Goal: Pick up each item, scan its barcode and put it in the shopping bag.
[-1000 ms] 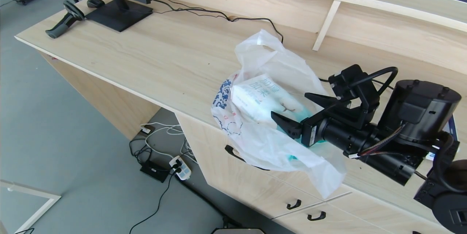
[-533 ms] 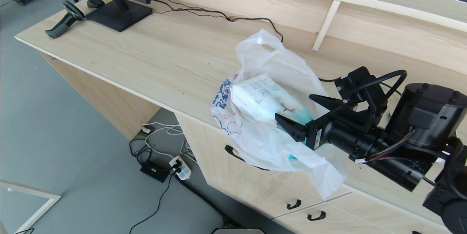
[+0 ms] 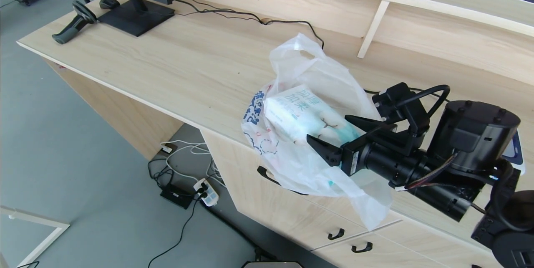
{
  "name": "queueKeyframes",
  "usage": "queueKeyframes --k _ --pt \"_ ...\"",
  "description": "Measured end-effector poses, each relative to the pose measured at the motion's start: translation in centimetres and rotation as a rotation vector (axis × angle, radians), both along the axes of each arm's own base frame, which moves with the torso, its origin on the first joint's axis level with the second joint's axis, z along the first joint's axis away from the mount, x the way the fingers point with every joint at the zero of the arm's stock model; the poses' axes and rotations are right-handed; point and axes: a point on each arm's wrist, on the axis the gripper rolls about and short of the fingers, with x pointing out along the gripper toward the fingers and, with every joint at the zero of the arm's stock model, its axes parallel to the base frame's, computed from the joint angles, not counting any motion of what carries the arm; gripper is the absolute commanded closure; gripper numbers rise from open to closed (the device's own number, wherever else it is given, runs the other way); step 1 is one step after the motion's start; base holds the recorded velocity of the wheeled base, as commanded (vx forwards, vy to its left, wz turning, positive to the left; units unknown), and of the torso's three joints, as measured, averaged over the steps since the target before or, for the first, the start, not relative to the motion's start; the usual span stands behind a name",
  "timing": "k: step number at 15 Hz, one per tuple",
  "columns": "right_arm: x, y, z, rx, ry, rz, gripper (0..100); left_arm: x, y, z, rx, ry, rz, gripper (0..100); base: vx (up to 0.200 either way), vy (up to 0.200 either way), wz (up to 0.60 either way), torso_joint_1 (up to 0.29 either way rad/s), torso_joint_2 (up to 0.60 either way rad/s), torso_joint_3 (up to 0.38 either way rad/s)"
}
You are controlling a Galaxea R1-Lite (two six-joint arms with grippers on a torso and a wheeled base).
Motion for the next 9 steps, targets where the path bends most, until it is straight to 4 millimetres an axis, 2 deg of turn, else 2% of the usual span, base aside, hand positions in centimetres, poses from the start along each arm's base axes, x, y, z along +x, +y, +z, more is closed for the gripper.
queueKeyframes --k 9 --pt "1.1 0.5 -1.1 -0.027 0.023 0.001 0 0.0 0.0 0.0 -0.001 -0.001 -0.001 0 0.000 0.000 0.00 0.000 0.00 0.000"
